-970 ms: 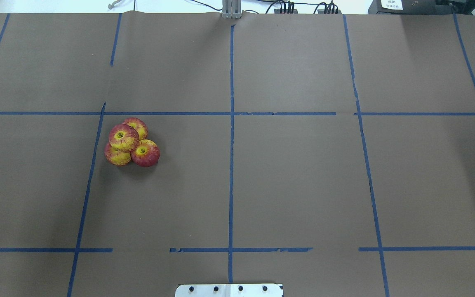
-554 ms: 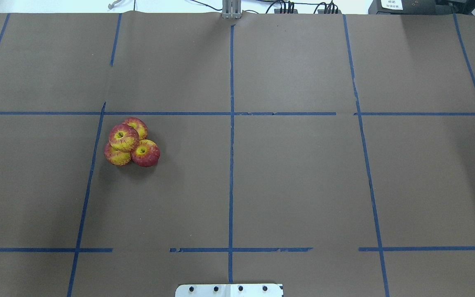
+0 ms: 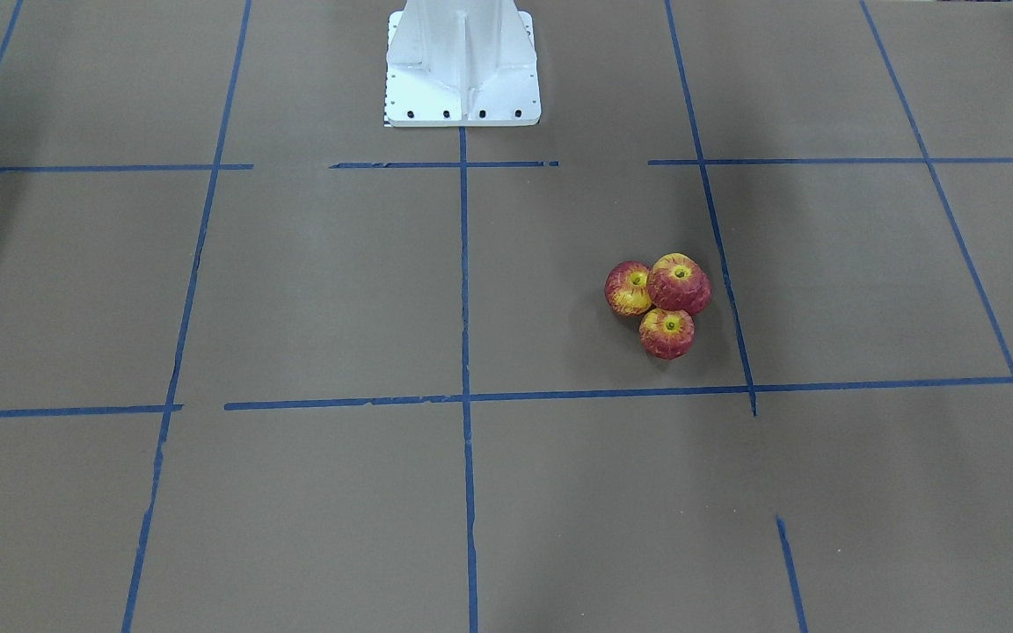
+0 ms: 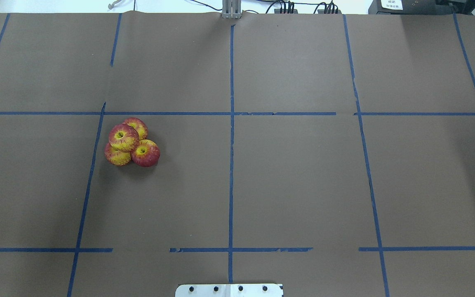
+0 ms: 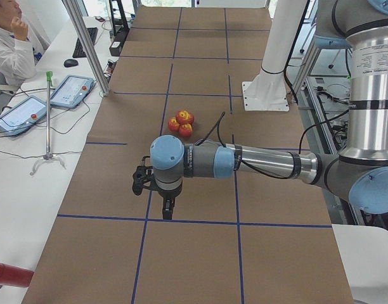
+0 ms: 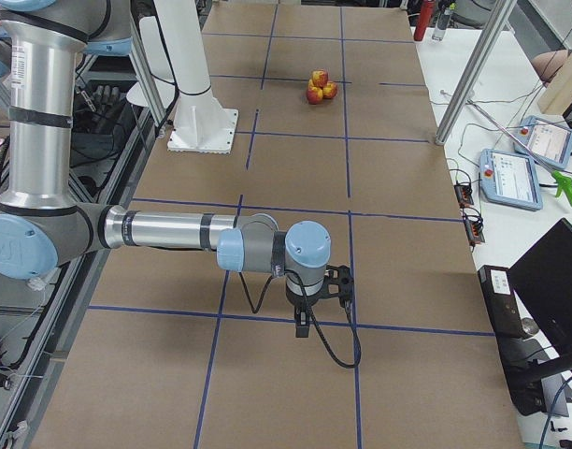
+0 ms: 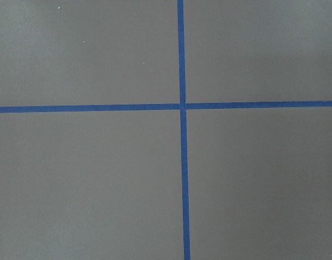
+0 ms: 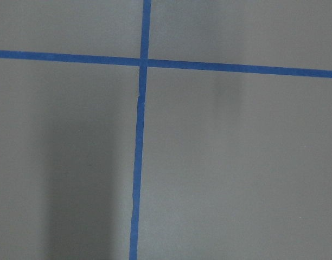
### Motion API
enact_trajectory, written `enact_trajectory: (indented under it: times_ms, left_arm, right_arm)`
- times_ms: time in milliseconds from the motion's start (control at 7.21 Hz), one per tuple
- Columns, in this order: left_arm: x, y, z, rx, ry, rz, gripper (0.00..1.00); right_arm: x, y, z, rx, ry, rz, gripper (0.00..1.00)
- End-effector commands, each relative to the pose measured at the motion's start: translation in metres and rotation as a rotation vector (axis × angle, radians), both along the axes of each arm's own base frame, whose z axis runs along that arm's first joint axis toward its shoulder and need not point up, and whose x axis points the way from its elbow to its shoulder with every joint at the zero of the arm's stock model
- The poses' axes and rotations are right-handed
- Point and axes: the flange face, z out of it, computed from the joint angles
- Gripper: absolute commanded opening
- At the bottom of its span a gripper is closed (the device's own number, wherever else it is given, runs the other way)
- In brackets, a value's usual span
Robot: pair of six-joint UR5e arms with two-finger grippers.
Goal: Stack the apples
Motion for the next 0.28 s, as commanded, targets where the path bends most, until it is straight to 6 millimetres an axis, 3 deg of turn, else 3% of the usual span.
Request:
enact_trajectory:
  times_ms: [0,139]
  left_arm:
    - [-0.0013,0.0003,-0.0036,0.008,-0.010,-0.002,1.00]
    - [-0.0005,0.0003,-0.0036,0.007,-0.008,0.000,1.00]
  right_arm:
    - [0.0000,0.0000,0.0000,0.000,0.000,0.000,1.00]
    - [0.0000,0.0000,0.0000,0.000,0.000,0.000,1.00]
